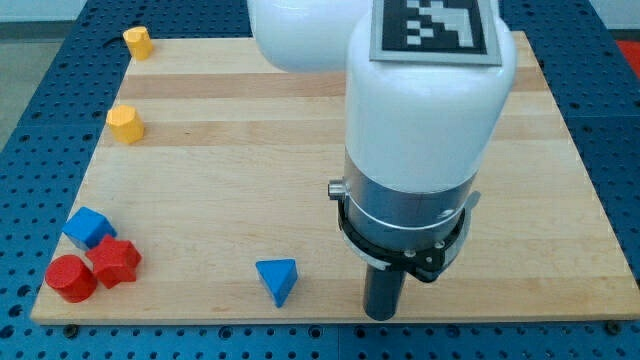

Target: Slide the blue triangle towards the center

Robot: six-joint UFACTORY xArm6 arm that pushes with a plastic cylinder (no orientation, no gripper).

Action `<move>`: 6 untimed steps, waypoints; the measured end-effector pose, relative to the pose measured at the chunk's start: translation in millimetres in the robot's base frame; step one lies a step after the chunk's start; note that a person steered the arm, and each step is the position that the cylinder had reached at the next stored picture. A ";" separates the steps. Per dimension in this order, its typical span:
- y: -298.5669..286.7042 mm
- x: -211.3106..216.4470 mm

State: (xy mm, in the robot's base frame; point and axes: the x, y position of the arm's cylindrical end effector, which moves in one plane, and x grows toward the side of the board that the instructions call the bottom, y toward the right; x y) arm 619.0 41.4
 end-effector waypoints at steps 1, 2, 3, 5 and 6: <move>-34.9 -1.8; -77.5 -20.2; -70.5 -20.2; -42.2 -0.7; -19.5 -0.8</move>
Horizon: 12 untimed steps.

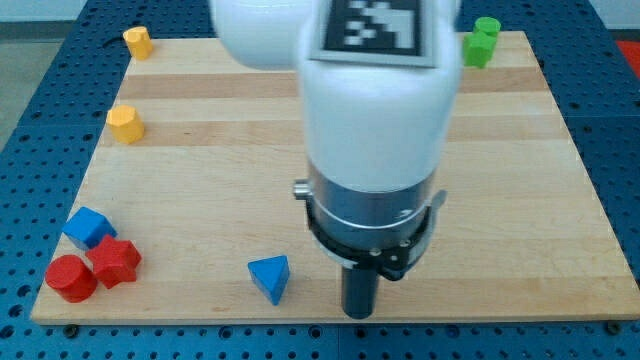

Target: Slide the blue triangle towards the center

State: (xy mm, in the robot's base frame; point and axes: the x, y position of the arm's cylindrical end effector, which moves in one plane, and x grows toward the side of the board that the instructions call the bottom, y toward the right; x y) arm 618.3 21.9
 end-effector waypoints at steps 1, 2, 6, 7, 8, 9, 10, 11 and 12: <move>17.5 -66.0; -10.2 -98.8; -185.2 -26.4; -178.9 0.1; -115.9 -0.5; -44.1 -5.1; -30.4 -5.1; 26.5 -5.1; 39.4 -5.1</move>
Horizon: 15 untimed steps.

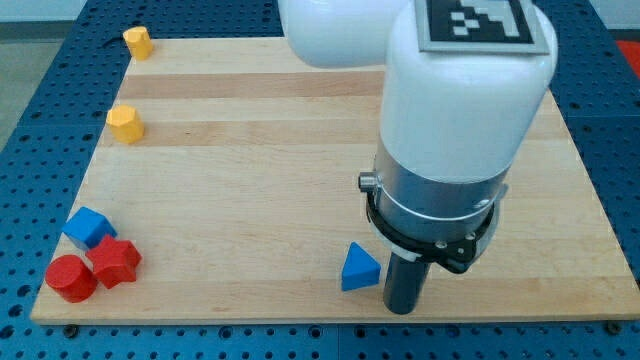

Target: Slide the blue triangle towards the center

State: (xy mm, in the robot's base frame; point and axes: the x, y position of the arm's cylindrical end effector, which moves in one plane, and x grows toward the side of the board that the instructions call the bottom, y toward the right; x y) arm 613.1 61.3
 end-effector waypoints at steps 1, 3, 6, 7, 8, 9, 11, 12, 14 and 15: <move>-7.5 4.9; -31.0 -9.8; -59.1 -10.9; -62.1 -12.3; -62.1 -14.2; -49.4 -14.2; -50.5 -22.1; -44.8 -44.0; -44.7 -77.4; -46.1 -87.3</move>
